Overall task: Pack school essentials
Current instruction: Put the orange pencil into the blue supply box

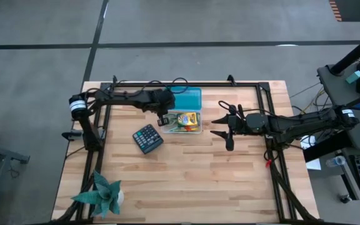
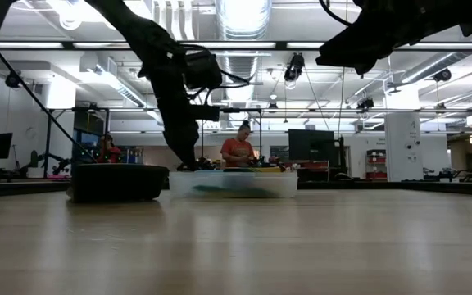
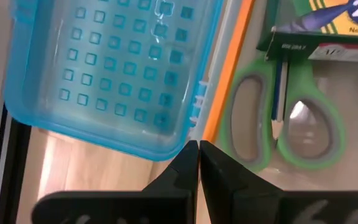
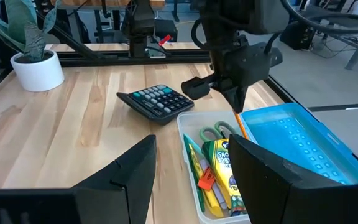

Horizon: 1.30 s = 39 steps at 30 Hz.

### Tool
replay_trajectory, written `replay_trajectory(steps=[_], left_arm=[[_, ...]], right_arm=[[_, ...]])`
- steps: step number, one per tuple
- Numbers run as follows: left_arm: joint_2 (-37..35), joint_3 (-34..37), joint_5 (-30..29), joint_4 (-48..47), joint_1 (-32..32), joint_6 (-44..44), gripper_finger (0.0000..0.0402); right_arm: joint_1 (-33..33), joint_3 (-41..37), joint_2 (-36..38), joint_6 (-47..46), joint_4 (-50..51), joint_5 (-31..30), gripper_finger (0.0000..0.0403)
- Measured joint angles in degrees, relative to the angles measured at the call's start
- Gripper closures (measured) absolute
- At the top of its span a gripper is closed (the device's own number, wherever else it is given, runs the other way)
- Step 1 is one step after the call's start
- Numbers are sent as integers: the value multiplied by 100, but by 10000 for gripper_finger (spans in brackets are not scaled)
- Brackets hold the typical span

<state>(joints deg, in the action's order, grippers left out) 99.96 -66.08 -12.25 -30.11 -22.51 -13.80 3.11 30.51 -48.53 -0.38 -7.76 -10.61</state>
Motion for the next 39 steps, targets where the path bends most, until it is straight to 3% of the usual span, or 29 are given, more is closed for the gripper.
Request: replay_trajectory(steps=[17,23,27,39], left_arm=[[-111,-94,421,33,90,93,402],[-354,-54,-728,-375,5,4,401],[-280,-7,-365,-367,-78,8,401],[0,2,-247,-278,-63,44,401]], right_arm=[[0,-20,0,15,-13,-3,213],[0,-20,0,17,-10,-4,213],[0,-20,0,15,-6,-4,213],[0,-31,0,0,23,-3,213]])
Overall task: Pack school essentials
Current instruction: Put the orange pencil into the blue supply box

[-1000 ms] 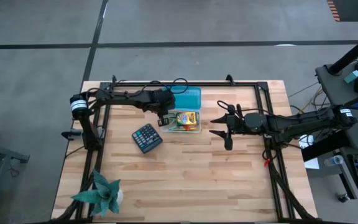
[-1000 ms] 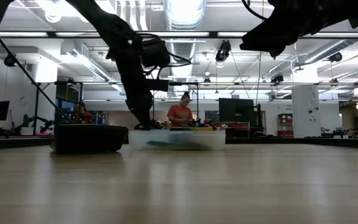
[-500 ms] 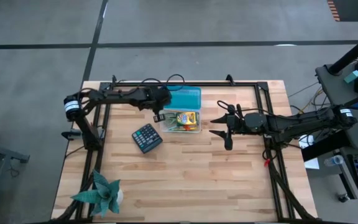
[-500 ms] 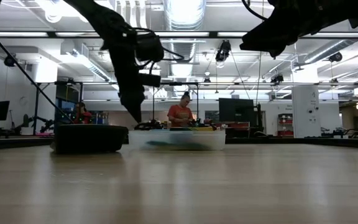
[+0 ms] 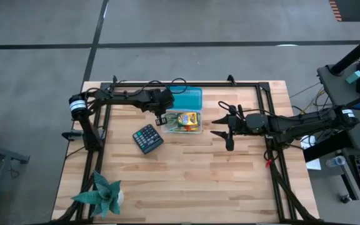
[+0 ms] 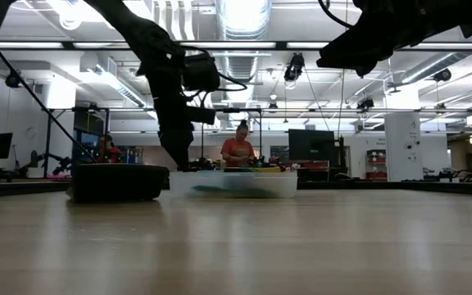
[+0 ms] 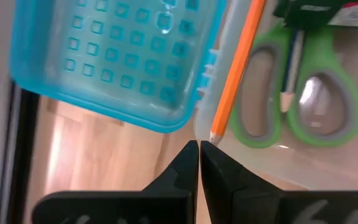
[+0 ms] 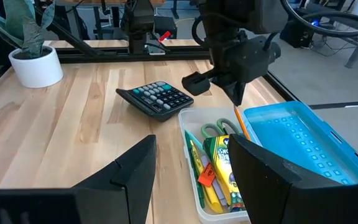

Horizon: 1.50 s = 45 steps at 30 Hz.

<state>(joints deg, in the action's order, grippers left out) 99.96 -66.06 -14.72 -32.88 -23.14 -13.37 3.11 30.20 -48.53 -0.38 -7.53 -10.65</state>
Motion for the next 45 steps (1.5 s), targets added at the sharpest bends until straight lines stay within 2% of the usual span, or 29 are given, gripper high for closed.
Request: replay_trajectory(steps=[12,33,45], left_arm=[[9,-2,359,100,32,120,401],[-164,-127,441,238,331,210,401],[383,-20,475,533,322,282,401]], right_arm=[[0,0,0,-2,0,-1,213],[0,0,0,0,0,-1,213],[-1,0,0,-1,-2,0,213]])
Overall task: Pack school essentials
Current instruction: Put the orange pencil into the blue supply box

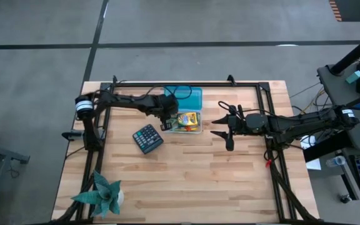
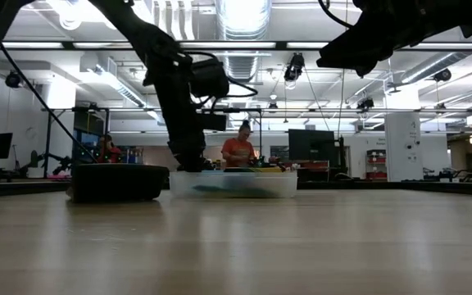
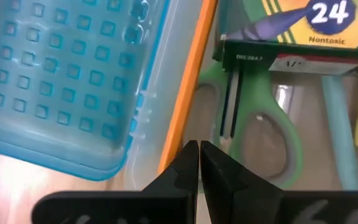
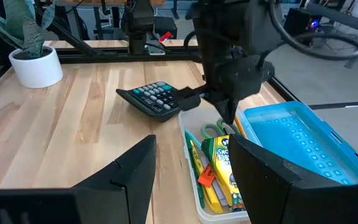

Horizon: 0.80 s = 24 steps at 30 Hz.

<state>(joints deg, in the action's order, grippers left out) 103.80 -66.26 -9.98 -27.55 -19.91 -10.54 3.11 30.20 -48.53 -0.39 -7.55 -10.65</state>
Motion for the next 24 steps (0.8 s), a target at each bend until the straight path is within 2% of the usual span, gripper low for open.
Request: replay_trajectory(steps=[8,12,24], left_arm=[[-193,-55,53,17,81,14,401],[-353,-73,-333,31,51,-144,402],[-93,15,-245,57,-97,-188,402]], right_arm=[[-2,0,0,38,-2,-1,213],[-2,0,0,40,-2,-1,213],[-4,-31,0,43,-42,-1,213]])
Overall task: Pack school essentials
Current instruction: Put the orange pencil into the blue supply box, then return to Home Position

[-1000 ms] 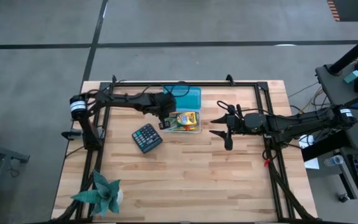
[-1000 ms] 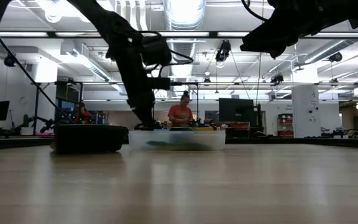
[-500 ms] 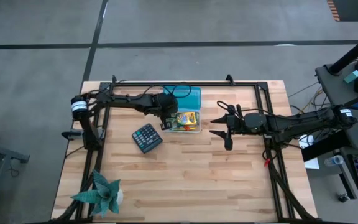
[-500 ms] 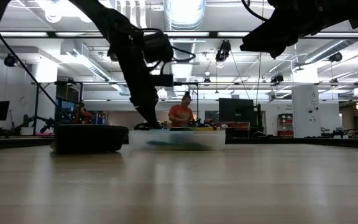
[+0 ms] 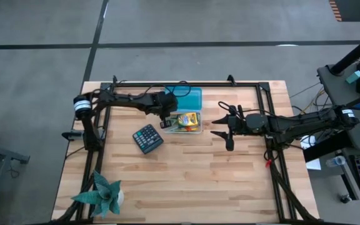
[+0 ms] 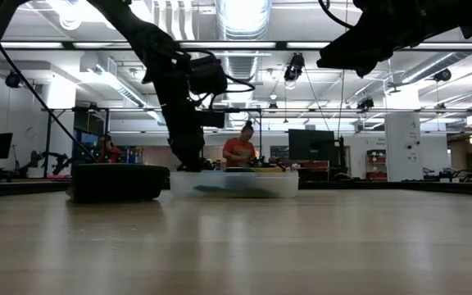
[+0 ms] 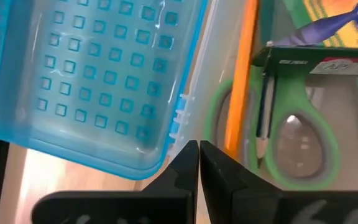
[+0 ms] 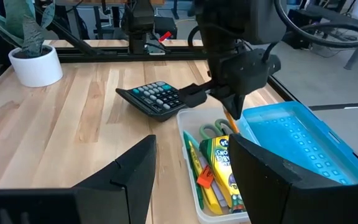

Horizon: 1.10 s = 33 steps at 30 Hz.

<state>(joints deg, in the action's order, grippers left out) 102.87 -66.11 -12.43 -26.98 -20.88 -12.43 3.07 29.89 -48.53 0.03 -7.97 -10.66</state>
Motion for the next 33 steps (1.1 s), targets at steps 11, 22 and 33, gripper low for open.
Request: replay_trajectory(steps=[11,22,33], left_arm=[[-180,-171,22,-55,51,17,402],[-958,-179,22,24,440,453,402],[-2530,1082,-715,2824,2987,-323,402]], right_arm=[[0,-2,0,21,-2,-4,213],[0,-57,1,107,-8,-9,213],[458,-738,285,1289,-1153,-120,213]])
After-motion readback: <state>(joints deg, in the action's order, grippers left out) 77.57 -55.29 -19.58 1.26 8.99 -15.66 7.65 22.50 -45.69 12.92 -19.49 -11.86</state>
